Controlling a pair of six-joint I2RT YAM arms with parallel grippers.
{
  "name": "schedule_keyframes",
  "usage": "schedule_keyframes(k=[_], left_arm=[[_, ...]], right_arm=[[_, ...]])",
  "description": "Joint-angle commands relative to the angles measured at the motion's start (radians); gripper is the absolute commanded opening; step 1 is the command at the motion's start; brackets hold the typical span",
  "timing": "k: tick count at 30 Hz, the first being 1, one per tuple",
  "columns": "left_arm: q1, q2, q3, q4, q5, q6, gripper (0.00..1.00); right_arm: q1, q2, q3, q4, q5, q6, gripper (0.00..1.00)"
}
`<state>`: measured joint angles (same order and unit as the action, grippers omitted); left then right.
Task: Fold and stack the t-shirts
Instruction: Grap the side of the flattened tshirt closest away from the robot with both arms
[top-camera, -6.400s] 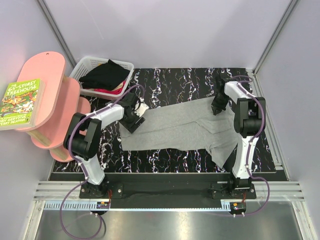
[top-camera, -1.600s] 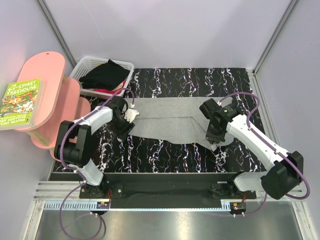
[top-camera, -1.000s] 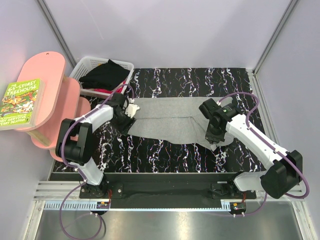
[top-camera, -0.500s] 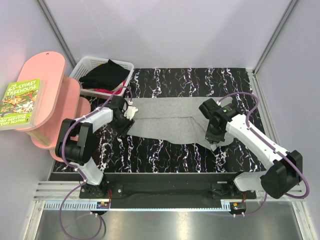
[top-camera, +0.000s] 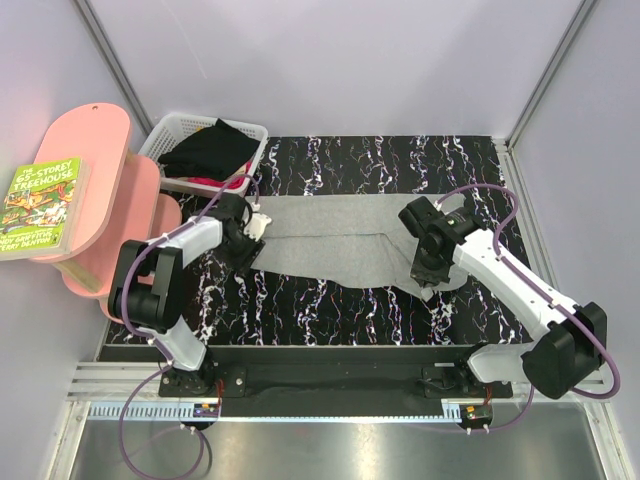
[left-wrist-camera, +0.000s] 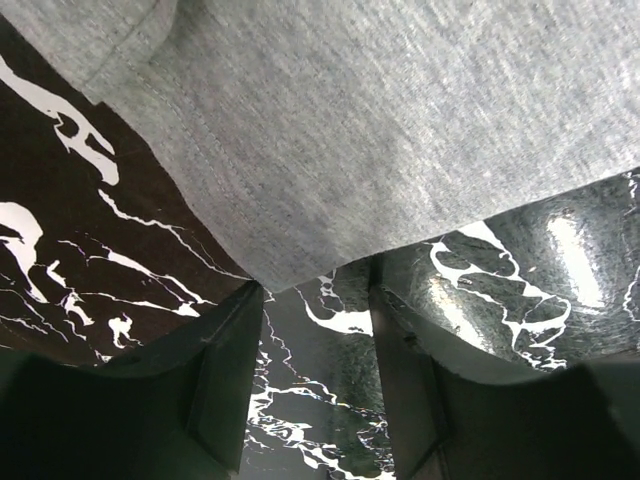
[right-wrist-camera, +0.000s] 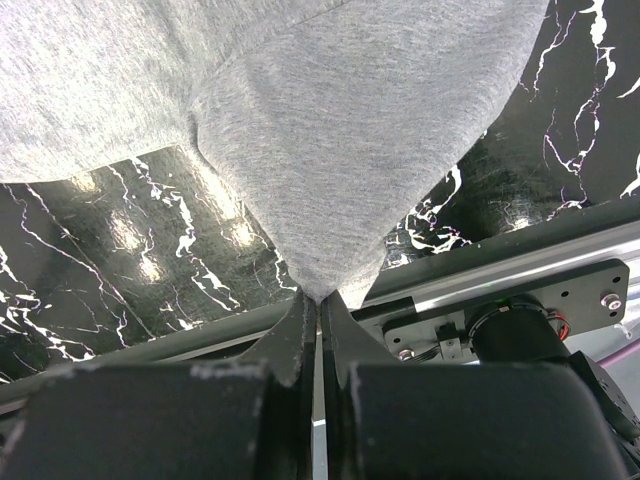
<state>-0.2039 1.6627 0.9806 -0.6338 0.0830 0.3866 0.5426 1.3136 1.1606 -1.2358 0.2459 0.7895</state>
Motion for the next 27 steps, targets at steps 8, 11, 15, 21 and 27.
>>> schedule_keyframes(k=[8,11,15,21,27], left_arm=[[0.003,0.06,0.115,0.022,0.06,-0.041,0.33],[0.003,0.065,0.116,0.022,0.055,-0.038,0.23],[0.003,0.063,0.116,0.023,0.052,-0.035,0.0],[0.003,0.023,0.089,0.01,0.063,-0.019,0.0],[0.004,-0.072,0.032,-0.033,0.049,0.017,0.0]], right_arm=[[0.01,-0.037,0.005,0.012,0.02,-0.003,0.0],[0.007,-0.04,0.001,0.013,0.018,-0.003,0.0],[0.008,-0.039,-0.004,0.015,0.027,-0.009,0.0],[0.008,-0.054,0.005,-0.013,0.03,-0.007,0.0],[0.008,-0.12,-0.03,-0.043,-0.014,-0.001,0.0]])
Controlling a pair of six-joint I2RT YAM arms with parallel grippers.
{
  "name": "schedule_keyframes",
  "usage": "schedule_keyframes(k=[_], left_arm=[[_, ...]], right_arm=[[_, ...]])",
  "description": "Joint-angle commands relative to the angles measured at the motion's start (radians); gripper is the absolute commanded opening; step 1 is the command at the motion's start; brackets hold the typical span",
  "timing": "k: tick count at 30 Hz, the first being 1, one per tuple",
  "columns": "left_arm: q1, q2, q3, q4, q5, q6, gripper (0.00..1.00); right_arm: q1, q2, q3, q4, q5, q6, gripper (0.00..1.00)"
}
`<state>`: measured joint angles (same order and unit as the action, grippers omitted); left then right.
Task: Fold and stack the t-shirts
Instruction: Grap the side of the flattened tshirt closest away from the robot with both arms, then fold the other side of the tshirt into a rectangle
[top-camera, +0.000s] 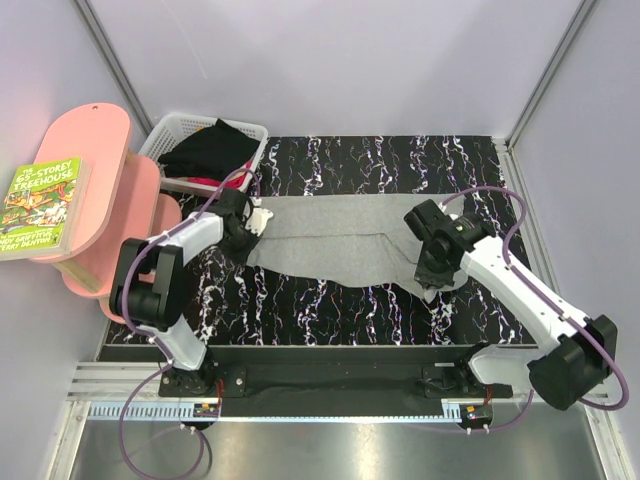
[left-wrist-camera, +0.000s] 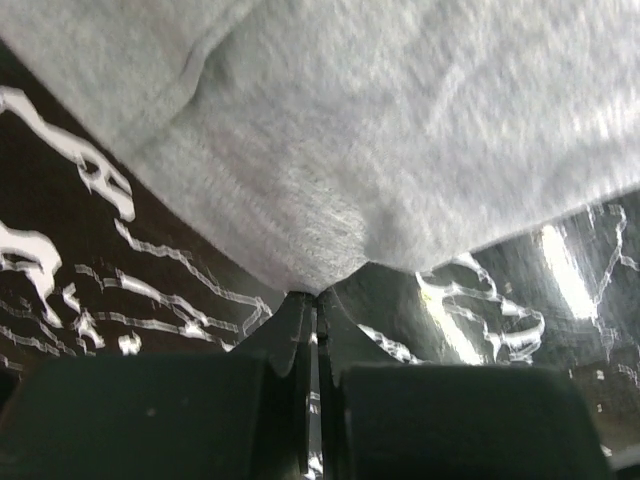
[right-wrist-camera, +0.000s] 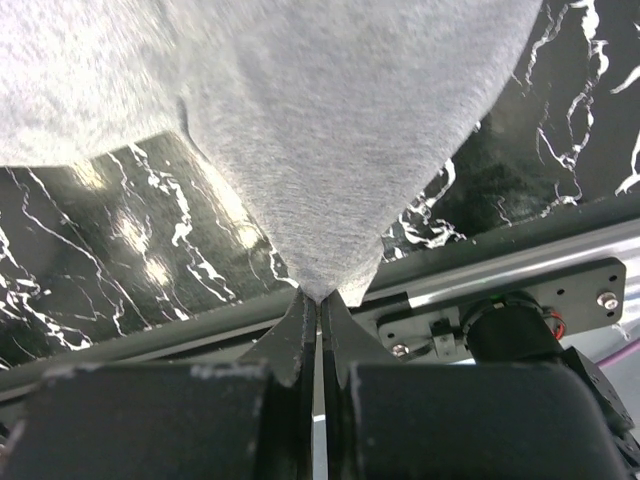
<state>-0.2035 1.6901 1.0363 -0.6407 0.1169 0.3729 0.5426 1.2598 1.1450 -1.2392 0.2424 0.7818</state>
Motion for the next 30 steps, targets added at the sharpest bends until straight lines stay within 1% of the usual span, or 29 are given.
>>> schedule_keyframes(k=[1,8,15,17,20,22,25,27,28,30], left_arm=[[0.003,-0.11,-0.028,-0.033,0.015,0.032,0.0],[0.004,-0.184,-0.03,-0.082,0.027,0.037,0.0],[0.004,-0.213,-0.041,-0.128,0.043,0.04,0.0],[0.004,-0.225,-0.051,-0.132,0.041,0.044,0.0],[0.003,-0.23,-0.044,-0.134,0.035,0.046,0.0],[0.004,-0.215,-0.021,-0.137,0.027,0.046,0.0],[0.004,-0.169,0.056,-0.14,0.017,0.054,0.0],[0.004,-0.132,0.132,-0.142,0.006,0.063,0.0],[0.004,-0.086,0.16,-0.143,-0.003,0.067,0.0],[0.004,-0.034,0.246,-0.151,-0.011,0.073,0.0]], right_arm=[[0.008,-0.072,-0.016,-0.049,-0.018,0.01,0.0],[0.01,-0.12,-0.022,-0.091,-0.057,0.023,0.0],[0.01,-0.158,-0.025,-0.098,-0.117,0.042,0.0],[0.01,-0.161,-0.008,-0.108,-0.112,0.042,0.0],[0.008,-0.154,0.039,-0.118,-0.058,0.03,0.0],[0.008,-0.116,0.07,-0.118,-0.013,0.007,0.0],[0.005,-0.037,0.139,-0.115,0.073,-0.032,0.0],[-0.016,0.022,0.179,-0.085,0.093,-0.07,0.0],[-0.032,0.041,0.191,-0.071,0.094,-0.085,0.0],[-0.102,0.09,0.219,-0.017,0.069,-0.136,0.0]])
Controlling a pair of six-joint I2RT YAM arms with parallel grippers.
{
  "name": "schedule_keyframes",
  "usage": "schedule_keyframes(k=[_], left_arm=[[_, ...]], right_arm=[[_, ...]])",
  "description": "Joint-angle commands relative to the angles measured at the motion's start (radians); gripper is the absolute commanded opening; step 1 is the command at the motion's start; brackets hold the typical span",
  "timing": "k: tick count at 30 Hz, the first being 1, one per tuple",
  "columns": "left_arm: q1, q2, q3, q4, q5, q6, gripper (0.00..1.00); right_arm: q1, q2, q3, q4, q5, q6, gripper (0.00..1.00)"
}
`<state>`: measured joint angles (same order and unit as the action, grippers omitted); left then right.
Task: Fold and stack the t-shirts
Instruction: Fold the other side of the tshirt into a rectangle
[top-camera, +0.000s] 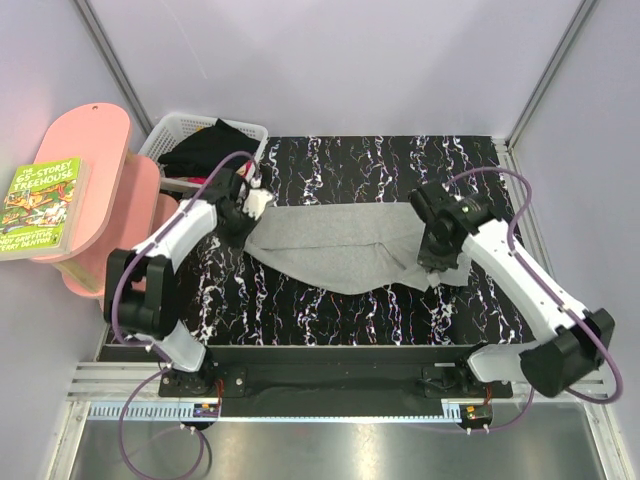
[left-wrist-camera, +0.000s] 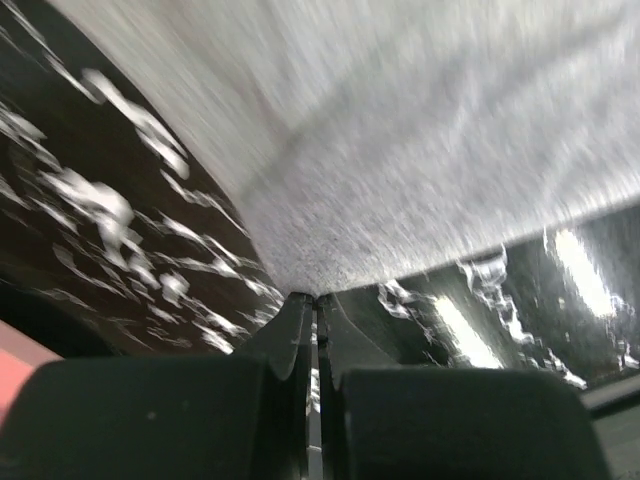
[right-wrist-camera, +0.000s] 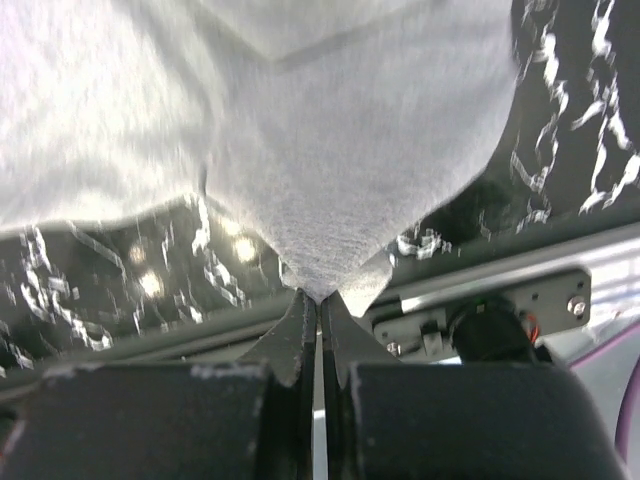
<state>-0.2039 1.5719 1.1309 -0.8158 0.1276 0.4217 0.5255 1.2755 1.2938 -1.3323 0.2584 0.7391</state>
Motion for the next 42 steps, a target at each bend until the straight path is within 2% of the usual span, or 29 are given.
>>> schedule_keyframes(k=[1,6,9,16,18,19,20,21,23,24,26,27,28,30,35,37,40,42], left_arm=[[0.004,0.136,0.205,0.023,-0.032,0.031,0.0],[0.004,0.292,0.354,0.007,-0.062,0.045,0.0],[0.004,0.41,0.444,-0.005,-0.097,0.06,0.0],[0.001,0.543,0.569,-0.014,-0.201,0.086,0.0],[0.004,0.565,0.584,-0.016,-0.223,0.086,0.12],[0.003,0.568,0.593,-0.013,-0.244,0.088,0.22],[0.004,0.571,0.596,-0.006,-0.258,0.085,0.5],[0.006,0.564,0.592,-0.003,-0.281,0.077,0.62],[0.008,0.515,0.575,0.01,-0.281,0.071,0.83],[0.006,0.49,0.545,0.013,-0.27,0.065,0.85],[0.008,0.408,0.511,0.021,-0.26,0.058,0.89],[0.008,0.377,0.473,0.023,-0.243,0.054,0.94],[0.008,0.346,0.451,0.021,-0.234,0.051,0.99],[0.006,0.255,0.387,0.021,-0.195,0.042,0.99],[-0.011,0.108,0.277,0.023,-0.143,0.015,0.99],[-0.025,0.079,0.231,0.023,-0.106,0.005,0.99],[-0.054,0.053,0.188,0.023,-0.059,-0.009,0.99],[-0.074,0.071,0.179,0.03,-0.022,-0.021,0.99]], right_arm=[[-0.116,0.09,0.078,0.097,0.042,-0.112,0.0],[-0.272,0.228,0.171,0.209,0.019,-0.211,0.0],[-0.315,0.35,0.269,0.238,0.012,-0.244,0.0],[-0.357,0.634,0.527,0.268,-0.034,-0.221,0.0],[-0.358,0.708,0.559,0.265,-0.001,-0.224,0.01],[-0.364,0.728,0.581,0.262,0.014,-0.227,0.06],[-0.37,0.761,0.585,0.262,0.039,-0.227,0.13],[-0.374,0.774,0.593,0.26,0.05,-0.228,0.2],[-0.386,0.797,0.61,0.248,0.093,-0.233,0.27],[-0.389,0.798,0.621,0.245,0.102,-0.237,0.41],[-0.392,0.791,0.63,0.242,0.158,-0.245,0.59],[-0.391,0.786,0.642,0.239,0.183,-0.254,0.79],[-0.39,0.782,0.65,0.231,0.214,-0.259,0.88],[-0.392,0.779,0.674,0.223,0.219,-0.265,0.98],[-0.369,0.713,0.644,0.232,0.185,-0.262,0.99],[-0.361,0.664,0.596,0.26,0.104,-0.259,0.98],[-0.343,0.59,0.492,0.32,-0.007,-0.242,0.91],[-0.326,0.558,0.406,0.357,-0.083,-0.228,0.81]])
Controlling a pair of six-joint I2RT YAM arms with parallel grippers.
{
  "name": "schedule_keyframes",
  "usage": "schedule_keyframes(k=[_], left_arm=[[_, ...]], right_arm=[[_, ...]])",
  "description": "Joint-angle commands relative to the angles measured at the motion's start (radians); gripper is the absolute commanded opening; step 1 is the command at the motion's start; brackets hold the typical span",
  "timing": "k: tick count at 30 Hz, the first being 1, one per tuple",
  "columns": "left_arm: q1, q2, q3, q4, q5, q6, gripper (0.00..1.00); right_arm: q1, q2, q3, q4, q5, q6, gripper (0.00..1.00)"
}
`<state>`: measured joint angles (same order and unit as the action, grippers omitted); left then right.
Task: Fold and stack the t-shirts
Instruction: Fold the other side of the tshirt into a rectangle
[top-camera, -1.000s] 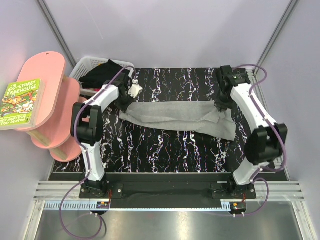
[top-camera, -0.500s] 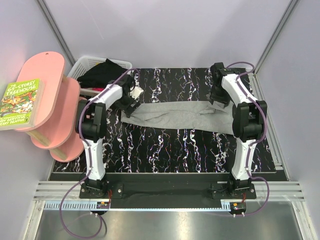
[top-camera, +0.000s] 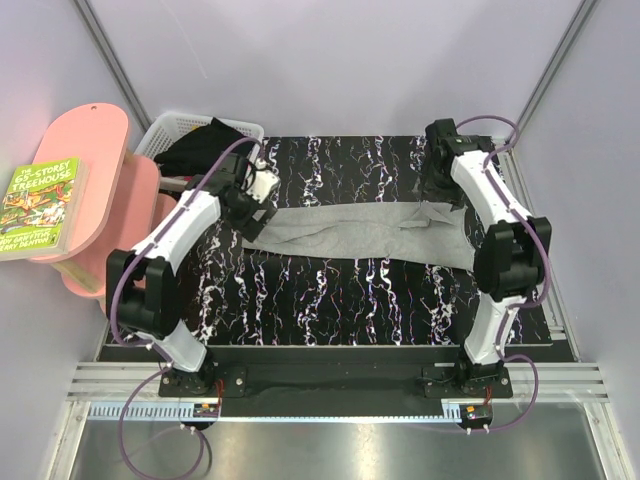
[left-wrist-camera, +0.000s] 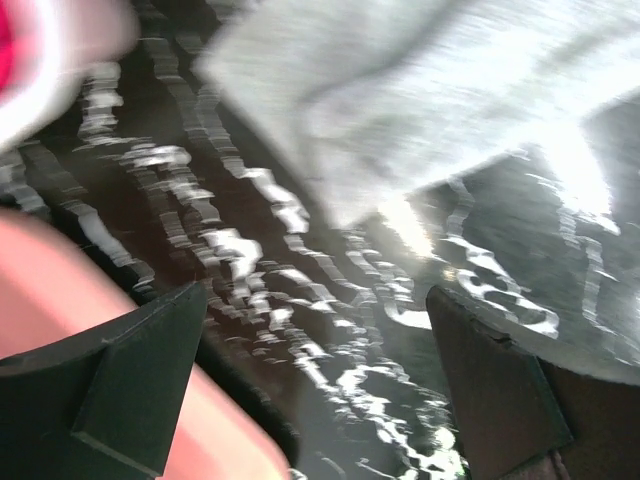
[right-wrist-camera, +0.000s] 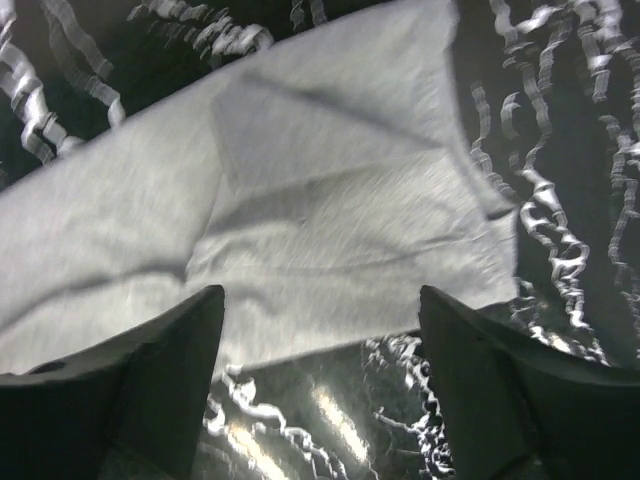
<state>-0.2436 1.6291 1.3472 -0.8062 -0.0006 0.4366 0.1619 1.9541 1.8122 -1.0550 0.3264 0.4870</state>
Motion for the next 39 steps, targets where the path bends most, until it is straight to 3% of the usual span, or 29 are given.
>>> schedule_keyframes(k=[1,3,13,27,39], left_arm=[[-0.039,0.031,-0.034,0.028,0.119,-0.041,0.99],[-0.059,0.09,-0.004,0.036,0.135,-0.047,0.99],[-0.152,0.343,0.243,0.009,0.125,-0.073,0.99],[-0.264,0.356,0.221,0.015,0.179,-0.016,0.99],[-0.273,0.465,0.253,0.018,0.154,0.008,0.99]], right_arm=[[0.036,-0.139,-0.137,0.104,-0.167,0.03,0.76],[0.037,-0.141,-0.192,0.127,-0.181,0.045,0.67],[0.005,0.08,-0.111,0.142,-0.168,0.061,0.51],[-0.05,0.238,0.018,0.144,-0.191,0.064,0.49],[-0.055,0.377,0.254,0.133,-0.266,0.071,0.46]])
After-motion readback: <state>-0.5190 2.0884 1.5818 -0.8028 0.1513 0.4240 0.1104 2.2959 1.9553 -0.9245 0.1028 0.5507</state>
